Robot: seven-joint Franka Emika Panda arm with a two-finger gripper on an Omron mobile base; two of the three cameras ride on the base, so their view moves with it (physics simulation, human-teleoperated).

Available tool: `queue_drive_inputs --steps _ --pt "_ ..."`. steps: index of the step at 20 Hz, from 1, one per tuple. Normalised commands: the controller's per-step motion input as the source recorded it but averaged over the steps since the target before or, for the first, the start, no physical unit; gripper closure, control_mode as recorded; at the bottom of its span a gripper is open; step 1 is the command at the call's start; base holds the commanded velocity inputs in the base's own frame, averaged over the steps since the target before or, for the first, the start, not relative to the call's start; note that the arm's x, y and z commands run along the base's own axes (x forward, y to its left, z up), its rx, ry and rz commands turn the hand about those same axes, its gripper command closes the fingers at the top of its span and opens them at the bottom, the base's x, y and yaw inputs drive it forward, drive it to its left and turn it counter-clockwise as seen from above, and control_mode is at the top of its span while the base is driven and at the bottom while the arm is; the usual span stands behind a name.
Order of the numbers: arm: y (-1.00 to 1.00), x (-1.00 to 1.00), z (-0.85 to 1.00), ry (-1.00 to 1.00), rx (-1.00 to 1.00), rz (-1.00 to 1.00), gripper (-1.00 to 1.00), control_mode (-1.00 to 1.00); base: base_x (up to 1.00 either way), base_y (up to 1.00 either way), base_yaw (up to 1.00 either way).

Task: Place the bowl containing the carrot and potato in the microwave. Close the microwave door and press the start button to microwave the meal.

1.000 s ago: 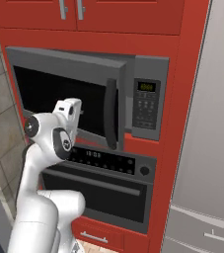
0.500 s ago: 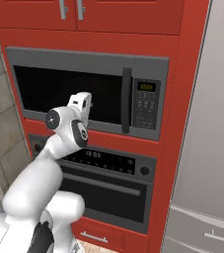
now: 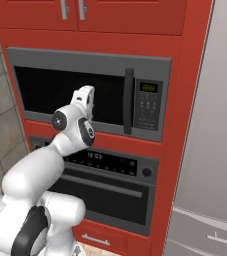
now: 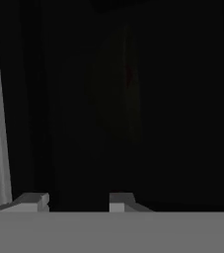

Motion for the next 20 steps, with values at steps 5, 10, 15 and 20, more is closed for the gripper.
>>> queue_drive_inputs --steps 5,10,15,20 --pt "-0.22 -0.47 0.01 0.2 0.0 0.05 -1.0 -1.0 0.0 0.0 0.0" --pt "-0.03 -0.65 0.42 0.35 -0.05 0.07 -1.0 -1.0 0.0 0.0 0.0" --pt "0.0 -0.3 0.99 0.39 -0.05 0.02 -1.0 -1.0 0.0 0.0 0.0" --pt "0.0 -0.48 0.73 0.49 -0.05 0.0 -1.0 -1.0 0.0 0.0 0.0"
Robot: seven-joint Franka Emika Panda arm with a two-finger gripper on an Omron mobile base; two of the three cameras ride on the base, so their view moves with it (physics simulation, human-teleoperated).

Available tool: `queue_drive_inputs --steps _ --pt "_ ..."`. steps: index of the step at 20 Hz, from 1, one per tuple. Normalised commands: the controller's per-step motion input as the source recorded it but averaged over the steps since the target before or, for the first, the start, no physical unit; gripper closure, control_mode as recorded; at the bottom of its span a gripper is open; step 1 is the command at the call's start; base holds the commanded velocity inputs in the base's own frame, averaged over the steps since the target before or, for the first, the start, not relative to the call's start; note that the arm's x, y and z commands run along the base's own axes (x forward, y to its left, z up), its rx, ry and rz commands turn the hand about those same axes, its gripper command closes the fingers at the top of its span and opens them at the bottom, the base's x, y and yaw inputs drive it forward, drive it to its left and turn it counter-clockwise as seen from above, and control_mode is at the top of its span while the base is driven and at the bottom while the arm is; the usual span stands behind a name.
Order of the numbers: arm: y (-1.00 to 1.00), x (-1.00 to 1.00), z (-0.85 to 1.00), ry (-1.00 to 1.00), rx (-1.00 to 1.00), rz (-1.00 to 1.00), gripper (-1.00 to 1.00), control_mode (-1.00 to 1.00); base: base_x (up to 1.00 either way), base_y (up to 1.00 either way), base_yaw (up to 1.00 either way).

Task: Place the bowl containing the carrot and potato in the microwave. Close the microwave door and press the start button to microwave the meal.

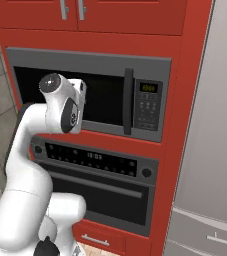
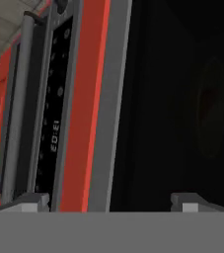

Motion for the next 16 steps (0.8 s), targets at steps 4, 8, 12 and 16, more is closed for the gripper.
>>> queue_drive_inputs --steps 4,8,12,16 --pt "-0.21 -0.66 -0.02 0.21 -0.05 0.0 -1.0 -1.0 0.0 0.0 0.0" --pt "-0.4 -0.6 -0.33 -0.09 0.0 0.0 -1.0 -1.0 0.0 0.0 0.0" --pt "-0.45 -0.35 -0.41 -0.24 0.05 0.0 -1.0 -1.0 0.0 0.0 0.0" --pt "-0.44 -0.41 -0.5 -0.35 0.11 0.0 -1.0 -1.0 0.0 0.0 0.0"
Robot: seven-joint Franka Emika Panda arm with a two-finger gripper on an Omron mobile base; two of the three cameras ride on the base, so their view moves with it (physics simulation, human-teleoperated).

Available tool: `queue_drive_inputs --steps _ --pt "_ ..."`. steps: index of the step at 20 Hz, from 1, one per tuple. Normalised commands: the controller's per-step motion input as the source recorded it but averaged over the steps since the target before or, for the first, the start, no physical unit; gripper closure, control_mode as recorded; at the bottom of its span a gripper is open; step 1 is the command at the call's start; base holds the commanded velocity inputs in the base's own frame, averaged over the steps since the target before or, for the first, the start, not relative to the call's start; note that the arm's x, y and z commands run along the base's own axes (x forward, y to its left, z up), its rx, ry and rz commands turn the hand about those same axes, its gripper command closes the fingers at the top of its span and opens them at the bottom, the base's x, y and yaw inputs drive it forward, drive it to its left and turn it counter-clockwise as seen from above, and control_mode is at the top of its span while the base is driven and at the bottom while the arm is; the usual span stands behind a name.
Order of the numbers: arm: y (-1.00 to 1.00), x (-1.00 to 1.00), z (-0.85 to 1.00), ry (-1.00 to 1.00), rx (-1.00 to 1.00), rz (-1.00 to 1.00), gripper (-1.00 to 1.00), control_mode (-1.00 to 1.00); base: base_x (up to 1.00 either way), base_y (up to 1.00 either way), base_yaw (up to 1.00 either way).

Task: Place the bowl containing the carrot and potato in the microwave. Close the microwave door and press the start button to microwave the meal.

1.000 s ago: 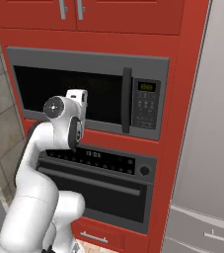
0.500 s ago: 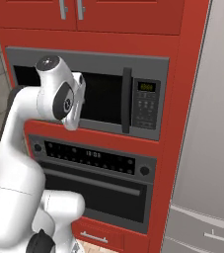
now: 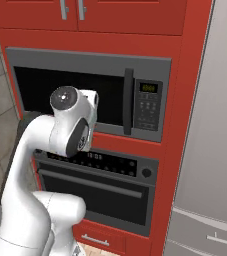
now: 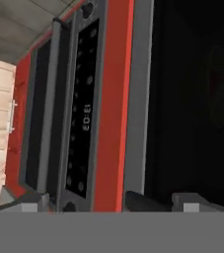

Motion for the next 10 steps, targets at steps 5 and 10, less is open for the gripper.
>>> queue_drive_inputs --steps 5,10 --pt "-0.44 -0.17 -0.23 -0.37 0.17 0.0 -1.0 -1.0 0.0 0.0 0.0" --pt "-0.57 0.0 0.0 -0.15 0.19 0.0 -1.0 -1.0 0.0 0.0 0.0"
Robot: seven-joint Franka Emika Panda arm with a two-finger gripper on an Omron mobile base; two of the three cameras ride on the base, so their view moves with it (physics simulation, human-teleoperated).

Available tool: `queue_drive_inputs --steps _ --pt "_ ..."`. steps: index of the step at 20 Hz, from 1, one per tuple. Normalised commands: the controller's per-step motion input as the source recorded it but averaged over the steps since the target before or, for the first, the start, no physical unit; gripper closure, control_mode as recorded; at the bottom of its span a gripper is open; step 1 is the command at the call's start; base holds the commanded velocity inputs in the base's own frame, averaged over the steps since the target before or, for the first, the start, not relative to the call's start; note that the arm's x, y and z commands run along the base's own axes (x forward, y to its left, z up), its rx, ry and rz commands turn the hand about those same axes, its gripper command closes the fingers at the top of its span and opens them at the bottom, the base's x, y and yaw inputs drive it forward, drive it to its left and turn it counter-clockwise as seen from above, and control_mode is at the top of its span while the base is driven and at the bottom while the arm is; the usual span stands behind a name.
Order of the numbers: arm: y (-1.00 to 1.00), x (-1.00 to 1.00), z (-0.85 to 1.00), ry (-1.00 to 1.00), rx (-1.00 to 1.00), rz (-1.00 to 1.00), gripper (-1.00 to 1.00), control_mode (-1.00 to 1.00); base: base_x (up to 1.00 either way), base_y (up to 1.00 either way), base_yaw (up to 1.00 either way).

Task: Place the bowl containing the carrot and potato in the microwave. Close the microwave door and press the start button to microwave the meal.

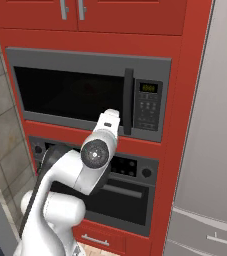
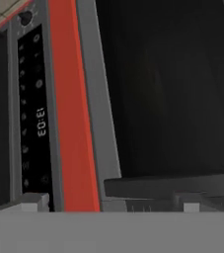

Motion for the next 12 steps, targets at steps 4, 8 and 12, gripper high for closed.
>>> queue_drive_inputs --steps 4,8,12 --pt "-0.44 0.0 0.03 0.0 0.14 0.0 -1.0 -1.0 0.0 0.0 0.0" --pt "-0.36 0.0 0.0 0.0 0.1 0.0 1.0 -1.0 0.0 0.0 0.0" --pt "-0.25 0.0 0.0 0.0 0.08 0.01 1.0 -1.0 0.0 0.0 0.0"
